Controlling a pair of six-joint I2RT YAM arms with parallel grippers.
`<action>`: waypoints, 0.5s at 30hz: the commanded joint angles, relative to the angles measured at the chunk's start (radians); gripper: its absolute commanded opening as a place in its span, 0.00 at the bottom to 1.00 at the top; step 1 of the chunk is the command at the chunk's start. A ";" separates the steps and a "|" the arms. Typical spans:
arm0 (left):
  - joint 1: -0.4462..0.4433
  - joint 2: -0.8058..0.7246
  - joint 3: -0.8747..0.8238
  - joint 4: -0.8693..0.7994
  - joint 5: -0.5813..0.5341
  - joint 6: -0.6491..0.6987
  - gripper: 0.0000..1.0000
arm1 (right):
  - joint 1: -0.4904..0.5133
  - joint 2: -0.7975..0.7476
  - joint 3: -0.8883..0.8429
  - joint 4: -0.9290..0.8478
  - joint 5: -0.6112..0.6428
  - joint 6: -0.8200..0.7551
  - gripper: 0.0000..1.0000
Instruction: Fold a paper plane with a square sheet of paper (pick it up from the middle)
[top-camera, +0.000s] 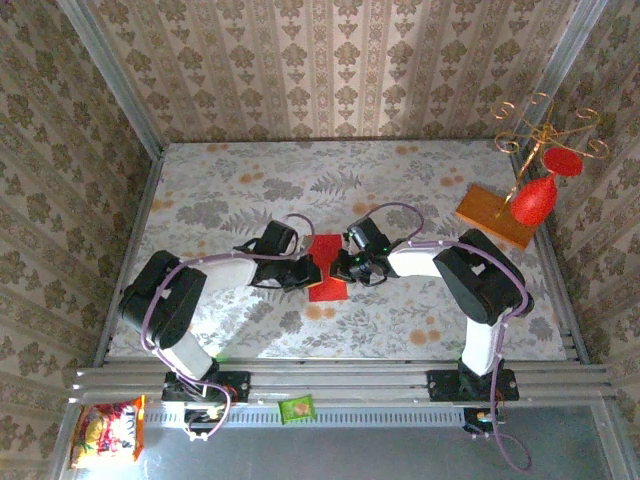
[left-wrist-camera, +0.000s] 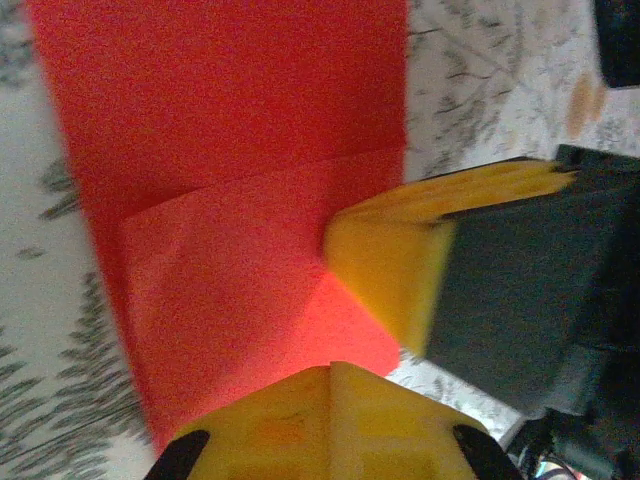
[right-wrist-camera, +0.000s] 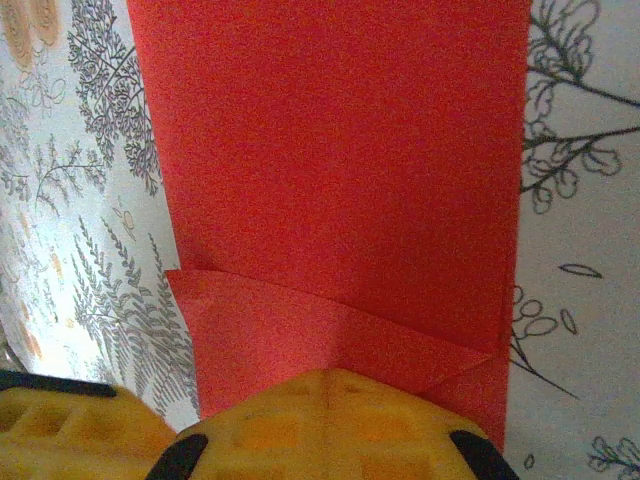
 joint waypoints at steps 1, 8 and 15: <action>-0.017 0.050 0.039 0.003 0.020 0.043 0.00 | -0.004 0.034 0.016 -0.068 0.035 -0.003 0.03; -0.018 0.098 0.026 -0.014 0.026 0.062 0.00 | -0.004 0.043 0.028 -0.116 0.051 -0.005 0.03; -0.018 0.069 -0.050 -0.104 0.011 0.109 0.00 | -0.010 0.053 0.056 -0.193 0.091 -0.021 0.03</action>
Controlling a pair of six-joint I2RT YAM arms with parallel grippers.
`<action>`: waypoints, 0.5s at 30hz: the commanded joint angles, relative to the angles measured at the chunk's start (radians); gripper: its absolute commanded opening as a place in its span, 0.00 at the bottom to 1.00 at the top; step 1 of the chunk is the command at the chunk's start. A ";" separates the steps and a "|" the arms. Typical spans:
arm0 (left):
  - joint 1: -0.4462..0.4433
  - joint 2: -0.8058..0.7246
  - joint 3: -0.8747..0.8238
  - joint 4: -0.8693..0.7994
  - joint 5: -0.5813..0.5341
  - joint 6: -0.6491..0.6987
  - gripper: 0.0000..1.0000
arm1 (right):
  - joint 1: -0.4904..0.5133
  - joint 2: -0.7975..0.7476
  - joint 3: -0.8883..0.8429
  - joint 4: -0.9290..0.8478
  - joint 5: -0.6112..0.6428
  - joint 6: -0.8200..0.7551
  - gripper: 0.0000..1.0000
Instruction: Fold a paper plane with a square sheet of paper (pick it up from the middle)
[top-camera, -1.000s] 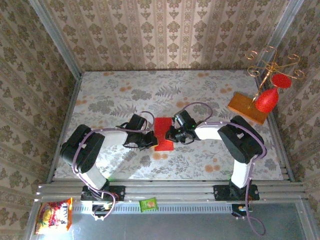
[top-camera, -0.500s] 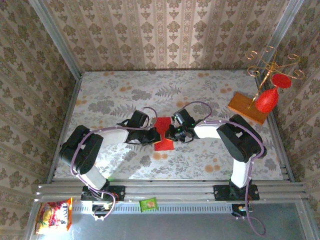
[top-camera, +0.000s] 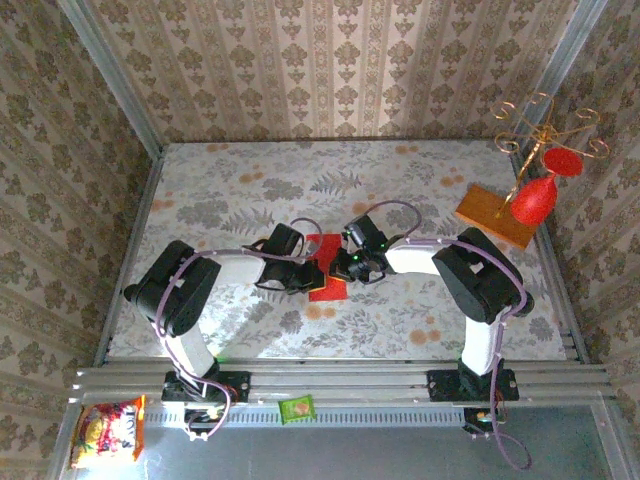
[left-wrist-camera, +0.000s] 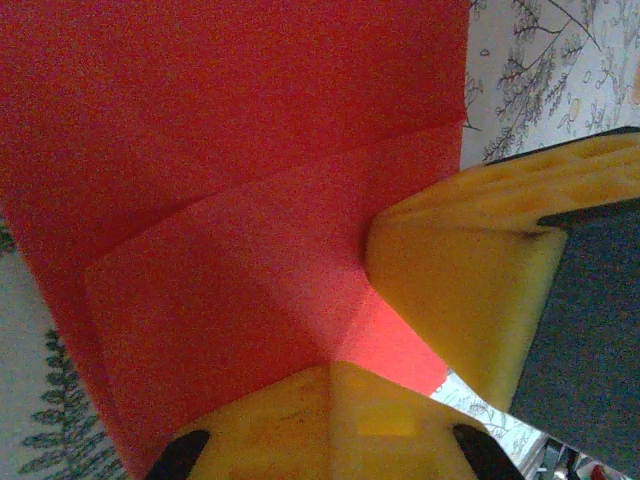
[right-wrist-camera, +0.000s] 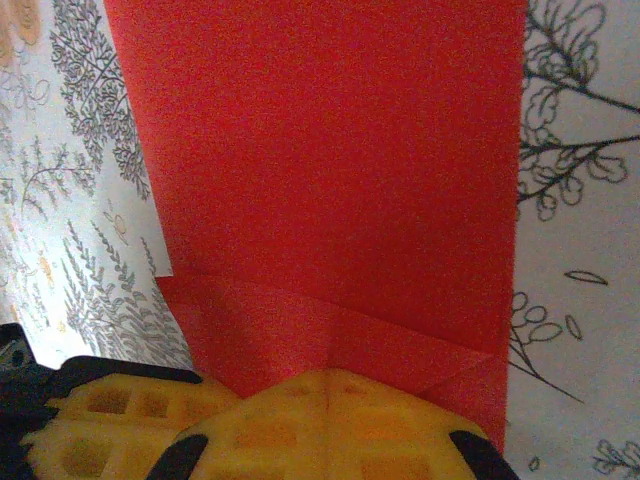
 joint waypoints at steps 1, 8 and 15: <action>-0.003 -0.037 -0.070 -0.126 -0.001 0.044 0.00 | -0.010 0.039 0.009 -0.123 0.082 -0.017 0.03; 0.020 -0.197 -0.184 -0.182 -0.049 0.016 0.00 | -0.013 0.038 0.019 -0.147 0.097 -0.044 0.03; 0.049 -0.319 -0.110 -0.182 -0.066 0.034 0.10 | -0.011 -0.013 0.038 -0.083 0.008 -0.053 0.10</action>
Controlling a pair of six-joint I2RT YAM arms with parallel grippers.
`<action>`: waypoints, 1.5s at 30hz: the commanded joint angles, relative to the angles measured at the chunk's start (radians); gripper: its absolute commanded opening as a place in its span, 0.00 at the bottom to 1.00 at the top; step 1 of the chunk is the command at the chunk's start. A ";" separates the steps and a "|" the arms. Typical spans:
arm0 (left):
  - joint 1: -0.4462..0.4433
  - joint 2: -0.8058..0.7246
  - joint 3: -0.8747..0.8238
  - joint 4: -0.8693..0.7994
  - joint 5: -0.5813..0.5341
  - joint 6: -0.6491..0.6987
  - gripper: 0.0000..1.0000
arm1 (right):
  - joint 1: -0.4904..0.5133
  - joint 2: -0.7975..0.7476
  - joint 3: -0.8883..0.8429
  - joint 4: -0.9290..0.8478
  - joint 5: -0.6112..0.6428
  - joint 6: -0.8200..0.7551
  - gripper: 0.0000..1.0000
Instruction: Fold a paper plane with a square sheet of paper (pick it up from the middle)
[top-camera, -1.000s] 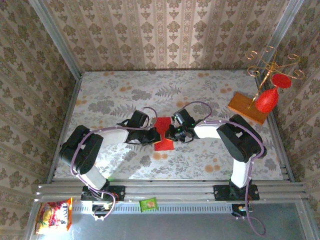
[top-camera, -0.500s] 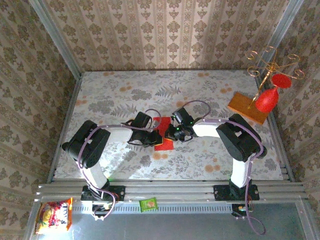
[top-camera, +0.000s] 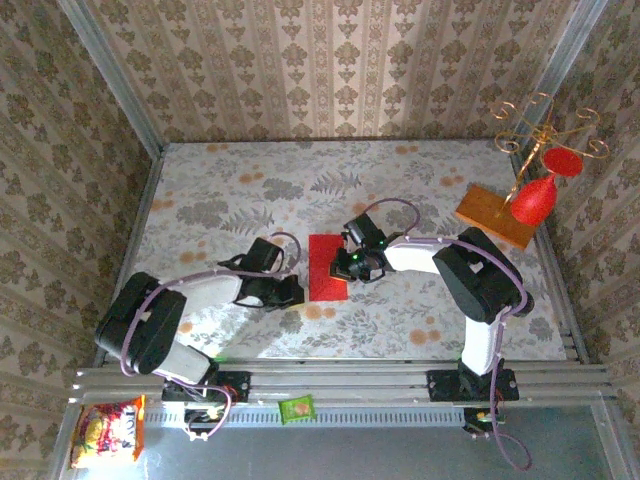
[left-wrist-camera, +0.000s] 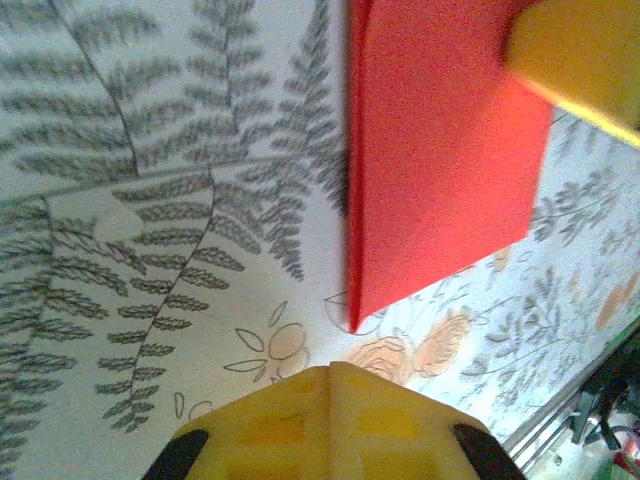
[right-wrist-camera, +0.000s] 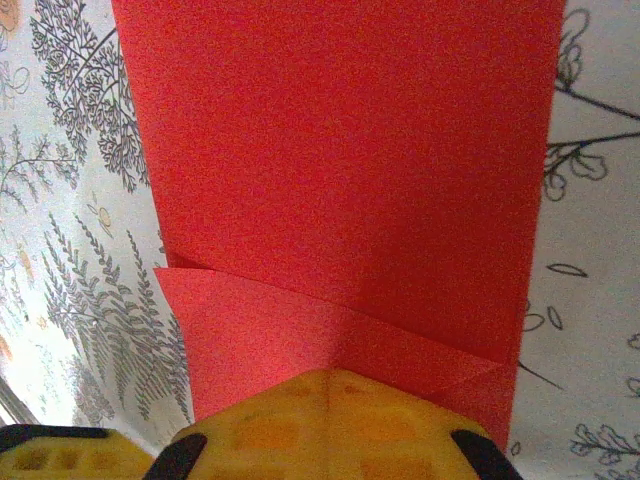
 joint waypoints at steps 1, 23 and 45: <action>0.003 -0.034 0.080 -0.002 -0.020 0.021 0.13 | -0.008 -0.035 0.012 -0.010 -0.001 -0.007 0.12; 0.082 0.314 0.273 0.166 -0.017 0.013 0.23 | -0.021 -0.234 -0.184 0.131 0.183 0.296 0.46; 0.059 0.185 0.244 0.191 0.007 0.020 0.15 | -0.011 -0.170 -0.151 0.163 0.138 0.320 0.45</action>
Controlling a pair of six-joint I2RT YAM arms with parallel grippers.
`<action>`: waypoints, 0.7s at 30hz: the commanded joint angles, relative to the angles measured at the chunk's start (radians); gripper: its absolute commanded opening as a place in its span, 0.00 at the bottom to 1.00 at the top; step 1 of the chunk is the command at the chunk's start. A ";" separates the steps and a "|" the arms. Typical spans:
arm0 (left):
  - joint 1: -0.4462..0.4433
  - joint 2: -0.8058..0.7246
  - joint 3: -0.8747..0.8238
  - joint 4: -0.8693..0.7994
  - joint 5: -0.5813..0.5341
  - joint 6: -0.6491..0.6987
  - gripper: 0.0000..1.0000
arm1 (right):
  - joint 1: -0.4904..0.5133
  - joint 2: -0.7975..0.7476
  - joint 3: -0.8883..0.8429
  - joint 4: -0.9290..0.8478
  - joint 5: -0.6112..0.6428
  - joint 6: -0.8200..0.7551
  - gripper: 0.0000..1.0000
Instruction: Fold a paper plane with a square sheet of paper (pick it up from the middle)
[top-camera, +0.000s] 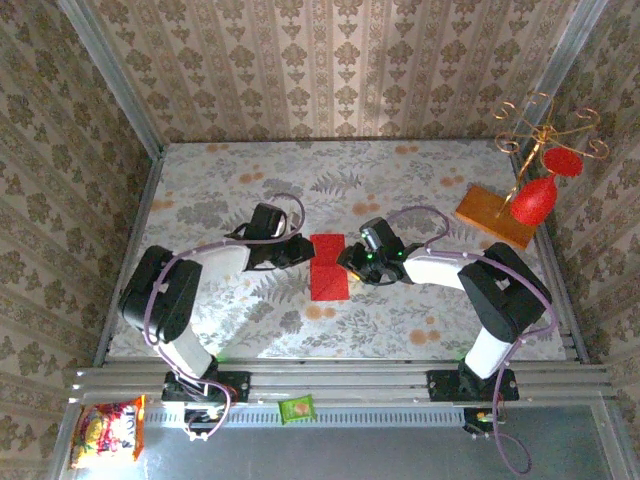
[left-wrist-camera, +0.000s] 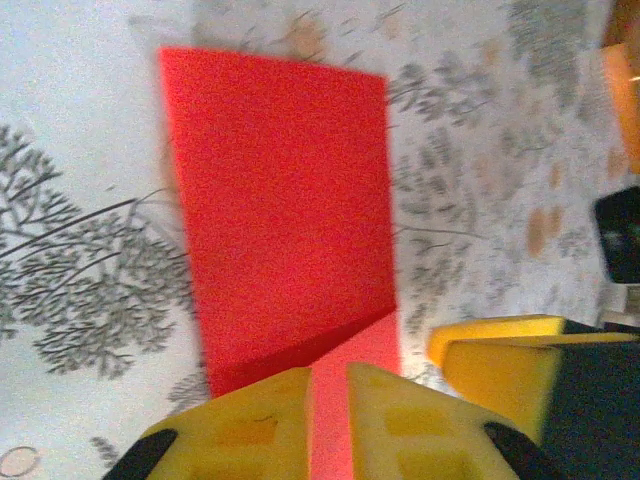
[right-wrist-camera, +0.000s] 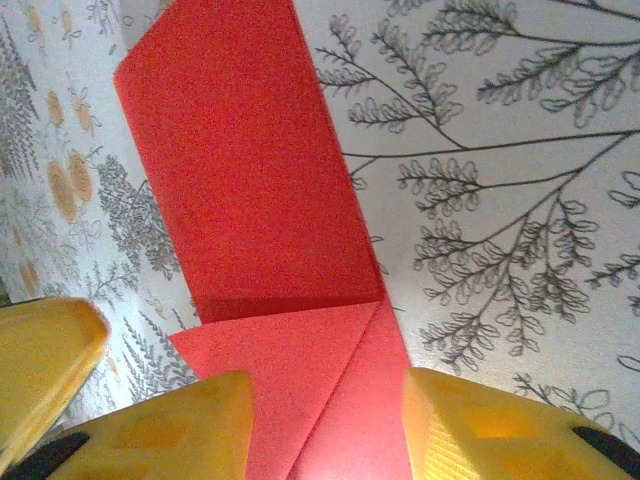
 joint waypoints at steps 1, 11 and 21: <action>-0.024 -0.005 0.004 -0.007 0.025 0.018 0.13 | 0.007 0.015 0.030 0.021 -0.016 0.002 0.45; -0.038 0.100 0.016 -0.011 0.015 0.002 0.09 | 0.006 0.034 0.035 0.021 -0.026 0.001 0.43; -0.016 0.156 -0.046 0.067 0.016 -0.076 0.09 | 0.010 0.058 0.053 0.028 -0.051 -0.002 0.42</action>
